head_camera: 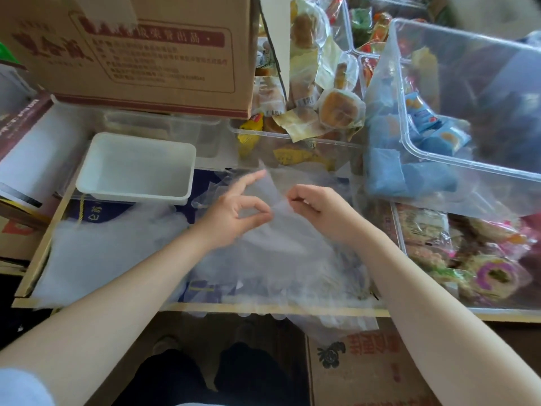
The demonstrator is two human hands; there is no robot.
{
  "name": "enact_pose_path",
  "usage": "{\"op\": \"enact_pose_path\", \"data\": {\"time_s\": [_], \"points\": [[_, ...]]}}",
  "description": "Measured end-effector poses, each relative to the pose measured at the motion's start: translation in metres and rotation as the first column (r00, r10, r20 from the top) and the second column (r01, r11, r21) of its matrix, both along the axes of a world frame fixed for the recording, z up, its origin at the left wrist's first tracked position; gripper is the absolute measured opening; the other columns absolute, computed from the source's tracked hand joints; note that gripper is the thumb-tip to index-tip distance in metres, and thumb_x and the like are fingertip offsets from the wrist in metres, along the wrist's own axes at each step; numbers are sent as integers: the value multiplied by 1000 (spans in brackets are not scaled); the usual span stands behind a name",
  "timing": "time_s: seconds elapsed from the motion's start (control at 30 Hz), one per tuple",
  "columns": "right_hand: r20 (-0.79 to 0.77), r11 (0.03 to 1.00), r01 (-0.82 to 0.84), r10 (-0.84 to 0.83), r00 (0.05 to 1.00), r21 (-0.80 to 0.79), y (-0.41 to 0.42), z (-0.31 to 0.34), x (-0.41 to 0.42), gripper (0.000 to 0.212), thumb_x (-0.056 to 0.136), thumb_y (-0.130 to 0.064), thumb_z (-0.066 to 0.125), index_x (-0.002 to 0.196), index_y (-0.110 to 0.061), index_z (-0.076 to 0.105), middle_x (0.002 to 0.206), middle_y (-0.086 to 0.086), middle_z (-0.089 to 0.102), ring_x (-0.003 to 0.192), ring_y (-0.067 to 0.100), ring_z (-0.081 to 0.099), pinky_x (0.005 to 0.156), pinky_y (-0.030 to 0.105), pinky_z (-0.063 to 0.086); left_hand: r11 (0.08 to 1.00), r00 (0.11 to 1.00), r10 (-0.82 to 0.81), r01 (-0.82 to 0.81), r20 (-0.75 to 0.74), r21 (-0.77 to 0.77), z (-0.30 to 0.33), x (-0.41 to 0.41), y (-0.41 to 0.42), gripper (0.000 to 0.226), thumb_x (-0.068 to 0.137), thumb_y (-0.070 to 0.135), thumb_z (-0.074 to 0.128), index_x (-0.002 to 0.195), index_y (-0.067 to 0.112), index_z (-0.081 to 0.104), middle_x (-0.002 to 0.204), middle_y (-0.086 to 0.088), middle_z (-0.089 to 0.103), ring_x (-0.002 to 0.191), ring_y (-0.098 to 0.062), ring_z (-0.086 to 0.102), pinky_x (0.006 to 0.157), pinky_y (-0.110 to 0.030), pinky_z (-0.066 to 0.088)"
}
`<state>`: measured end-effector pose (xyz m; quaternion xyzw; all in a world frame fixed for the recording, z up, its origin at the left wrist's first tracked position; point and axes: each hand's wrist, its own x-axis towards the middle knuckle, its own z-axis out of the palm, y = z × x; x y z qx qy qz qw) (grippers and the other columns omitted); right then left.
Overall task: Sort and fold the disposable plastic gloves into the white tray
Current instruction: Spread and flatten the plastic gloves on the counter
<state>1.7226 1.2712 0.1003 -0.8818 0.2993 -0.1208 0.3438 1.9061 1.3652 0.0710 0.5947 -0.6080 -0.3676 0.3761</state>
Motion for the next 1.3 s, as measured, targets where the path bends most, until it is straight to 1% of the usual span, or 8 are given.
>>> {"op": "enact_pose_path", "data": {"time_s": [0.13,0.33,0.53,0.67,0.8,1.03,1.13,1.3], "points": [[46,999,-33,34,998,-21,-6,10,-7,16,88,-12,43,89,-7,59,71,-21,45,64,-1,44,62,8,34,996,999,-37,38,19,-82,4,-6,-18,3,82,19,68,83,20,70,125,11,48,115,11,40,95,-6,27],[32,933,354,-352,935,-61,-24,-8,-13,12,93,-8,52,91,-4,63,82,0,60,75,12,49,63,18,34,975,999,32,-28,17,-219,10,-2,-20,4,84,21,63,82,21,66,84,14,63,83,-1,60,77,-9,43],[48,817,577,-577,815,31,-28,-4,-1,27,98,-21,43,117,-8,58,113,6,60,109,19,51,86,21,32,962,951,250,-266,-181,-67,22,21,-20,10,83,31,67,73,33,66,69,20,66,66,-2,58,65,-12,45],[208,714,306,-535,819,630,-19,27,17,22,94,-33,53,107,-17,61,96,-6,62,87,7,57,81,25,43,934,751,344,-334,-564,125,49,33,-17,18,80,19,63,64,23,71,63,9,69,62,-4,66,62,-13,51],[220,799,257,-432,875,544,-23,41,32,20,87,-22,65,68,-16,64,63,-2,57,57,8,48,53,19,36,888,596,448,-383,-667,254,67,50,-8,17,93,8,51,79,12,61,62,7,69,62,-6,68,52,-15,51],[259,566,60,-466,846,822,-10,54,64,24,91,-16,57,71,-14,70,71,5,64,64,16,59,66,26,48,836,605,544,-447,-581,318,69,81,19,20,93,13,53,76,19,61,63,12,69,62,0,67,53,-14,45],[211,522,76,-468,858,850,0,53,78,13,77,-29,70,73,-16,69,74,4,56,67,14,50,67,26,36,796,543,597,-493,-591,350,68,95,31,18,93,14,53,77,19,60,62,13,68,60,1,64,58,-16,46],[273,460,24,-566,778,887,13,55,92,31,98,-15,44,71,-13,58,56,-6,58,49,3,56,51,13,46,735,373,647,-538,-665,413,72,127,55,16,95,12,50,81,14,57,60,11,68,54,-3,65,42,-13,44]]}}
